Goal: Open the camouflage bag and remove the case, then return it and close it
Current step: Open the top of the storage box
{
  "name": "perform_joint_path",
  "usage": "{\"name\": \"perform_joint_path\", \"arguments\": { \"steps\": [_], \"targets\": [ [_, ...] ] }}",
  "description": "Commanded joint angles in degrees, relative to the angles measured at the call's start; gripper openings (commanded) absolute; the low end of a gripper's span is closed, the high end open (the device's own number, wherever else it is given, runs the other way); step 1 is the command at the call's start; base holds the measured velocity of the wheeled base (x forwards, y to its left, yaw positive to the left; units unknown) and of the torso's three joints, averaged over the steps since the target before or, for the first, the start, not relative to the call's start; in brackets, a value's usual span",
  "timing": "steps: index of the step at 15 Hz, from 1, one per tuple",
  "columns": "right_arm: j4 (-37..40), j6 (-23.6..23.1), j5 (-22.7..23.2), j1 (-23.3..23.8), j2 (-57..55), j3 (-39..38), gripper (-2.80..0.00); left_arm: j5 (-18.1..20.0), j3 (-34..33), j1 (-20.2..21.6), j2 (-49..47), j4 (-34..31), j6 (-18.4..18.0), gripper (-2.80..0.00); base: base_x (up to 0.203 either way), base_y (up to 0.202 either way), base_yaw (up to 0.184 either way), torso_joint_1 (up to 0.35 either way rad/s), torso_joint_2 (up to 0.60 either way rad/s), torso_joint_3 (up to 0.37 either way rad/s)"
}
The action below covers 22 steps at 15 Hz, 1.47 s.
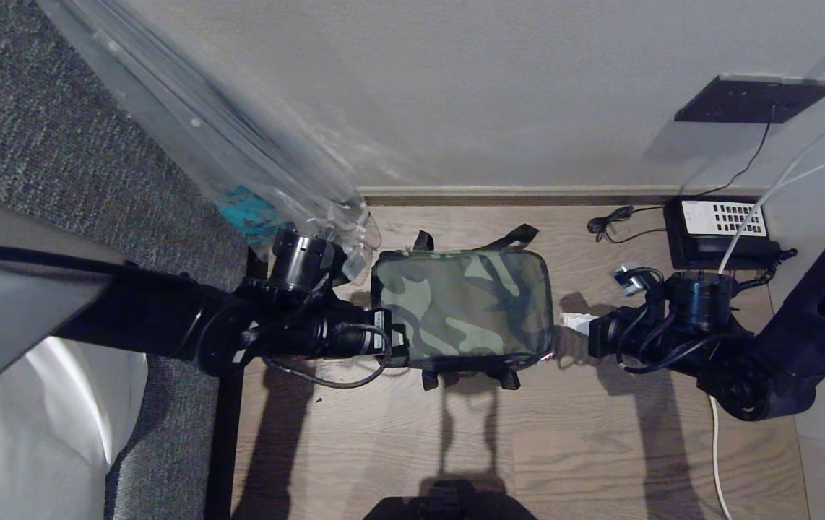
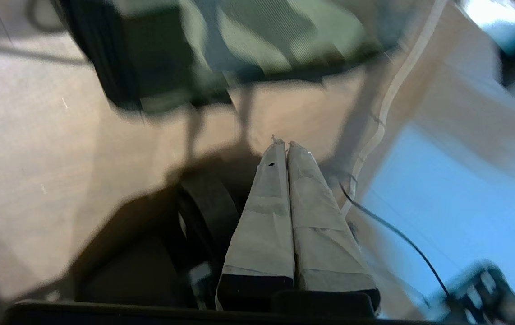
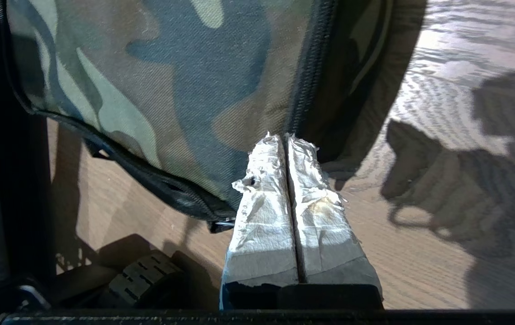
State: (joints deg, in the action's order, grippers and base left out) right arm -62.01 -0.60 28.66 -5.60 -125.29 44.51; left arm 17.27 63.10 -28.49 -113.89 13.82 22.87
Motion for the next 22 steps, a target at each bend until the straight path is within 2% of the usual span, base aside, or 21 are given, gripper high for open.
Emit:
{"name": "perform_joint_path", "arguments": {
  "steps": [1,4,6,8,11,13,18,19,22],
  "targets": [
    [-0.4,0.0,0.4,0.0,0.1,-0.2,-2.80,-0.4,4.5,-0.1,-7.1,0.1,0.1,-2.80,0.000,0.000,0.000,0.000,0.00,0.000],
    [2.0,0.0,0.6,0.0,0.7,-0.5,-2.80,-0.8,11.0,-0.1,-12.8,0.2,0.1,-2.80,0.000,0.000,0.000,0.000,0.00,0.000],
    [5.6,0.1,1.2,-0.1,2.3,-0.9,-2.80,-0.9,11.8,-0.1,-14.0,0.2,0.2,-2.80,0.000,0.000,0.000,0.000,0.00,0.000],
    [10.2,-0.6,5.5,-0.1,4.9,-3.4,-2.80,-1.0,11.5,-0.1,-14.7,0.2,0.5,-2.80,0.000,0.000,0.000,0.000,0.00,0.000],
    [8.7,-6.0,6.1,0.0,3.7,-5.8,-2.80,-1.2,11.9,0.1,-16.1,0.5,0.5,-2.80,0.000,0.000,0.000,0.000,0.00,0.000],
    [7.9,-13.6,6.3,0.5,2.6,-8.1,-2.80,-1.2,12.4,0.5,-17.0,1.7,0.6,-2.80,0.000,0.000,0.000,0.000,0.00,0.000],
    [9.7,-23.7,6.8,0.7,1.5,-9.0,-2.80,-1.2,14.2,1.4,-18.4,1.8,1.0,-2.80,0.000,0.000,0.000,0.000,0.00,0.000],
    [9.8,-23.9,6.8,0.7,1.1,-8.7,0.00,-1.2,14.8,1.5,-18.8,1.8,1.0,-2.80,0.000,0.000,0.000,0.000,0.00,0.000],
    [10.1,-26.4,6.5,0.8,-0.1,-6.8,0.00,-1.1,16.1,1.6,-19.5,1.8,1.1,-2.80,0.000,0.000,0.000,0.000,0.00,0.000]
  ]
}}
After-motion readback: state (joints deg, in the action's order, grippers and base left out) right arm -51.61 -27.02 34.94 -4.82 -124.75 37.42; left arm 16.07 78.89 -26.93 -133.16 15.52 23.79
